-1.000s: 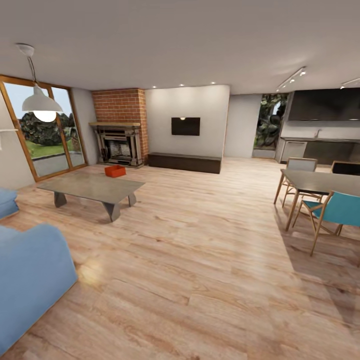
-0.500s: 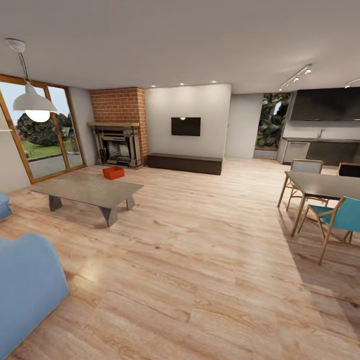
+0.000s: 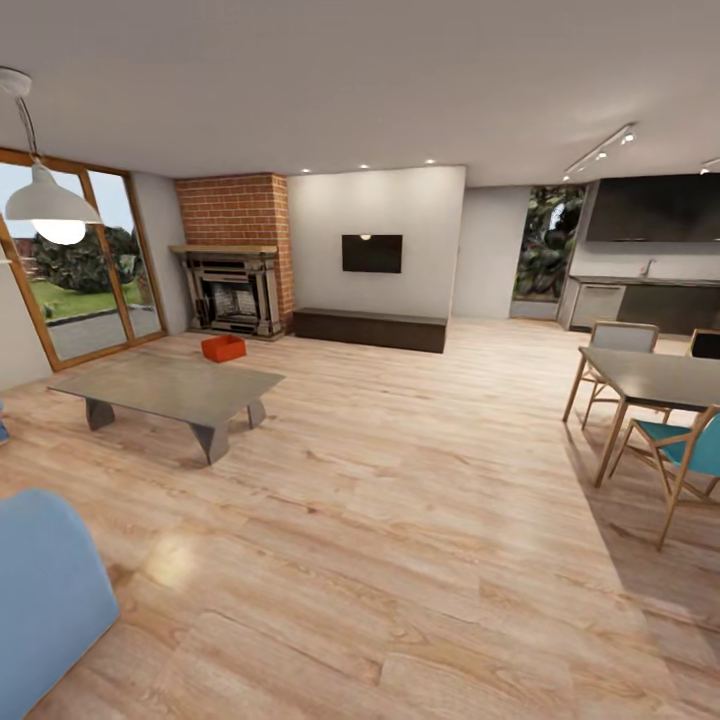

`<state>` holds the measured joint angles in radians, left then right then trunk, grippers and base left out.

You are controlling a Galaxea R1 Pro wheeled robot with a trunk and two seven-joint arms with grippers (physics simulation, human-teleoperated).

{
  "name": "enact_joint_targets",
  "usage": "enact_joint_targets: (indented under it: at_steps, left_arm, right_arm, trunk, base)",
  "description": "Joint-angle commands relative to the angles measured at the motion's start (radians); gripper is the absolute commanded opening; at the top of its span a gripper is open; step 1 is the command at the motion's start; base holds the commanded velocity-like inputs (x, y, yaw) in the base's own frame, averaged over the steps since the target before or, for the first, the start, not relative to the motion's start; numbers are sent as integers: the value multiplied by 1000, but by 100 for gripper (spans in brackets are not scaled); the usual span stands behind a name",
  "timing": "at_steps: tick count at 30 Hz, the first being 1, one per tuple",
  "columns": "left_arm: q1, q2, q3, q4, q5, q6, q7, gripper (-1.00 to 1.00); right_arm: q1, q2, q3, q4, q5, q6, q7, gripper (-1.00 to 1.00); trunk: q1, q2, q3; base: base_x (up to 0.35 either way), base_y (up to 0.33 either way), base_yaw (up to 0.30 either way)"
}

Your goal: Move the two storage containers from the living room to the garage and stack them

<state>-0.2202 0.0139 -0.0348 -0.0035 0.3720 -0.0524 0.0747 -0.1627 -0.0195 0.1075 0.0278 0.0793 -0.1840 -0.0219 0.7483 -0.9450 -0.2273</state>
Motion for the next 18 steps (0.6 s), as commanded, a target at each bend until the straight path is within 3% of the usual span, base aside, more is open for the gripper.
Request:
enact_joint_targets:
  at_steps: [1, 18]
  left_arm:
    - [-1, 0, -4, 0, 5, -3, 2, 100]
    - [-1, 0, -4, 0, 5, -3, 2, 100]
  right_arm:
    - [-1, 0, 3, 3, 8, -5, -2, 100]
    - [-1, 0, 3, 3, 8, -6, -3, 100]
  trunk:
    - [1, -1, -1]
    - [1, -1, -1]
  base:
    - [324, 0, 0]
    - [324, 0, 0]
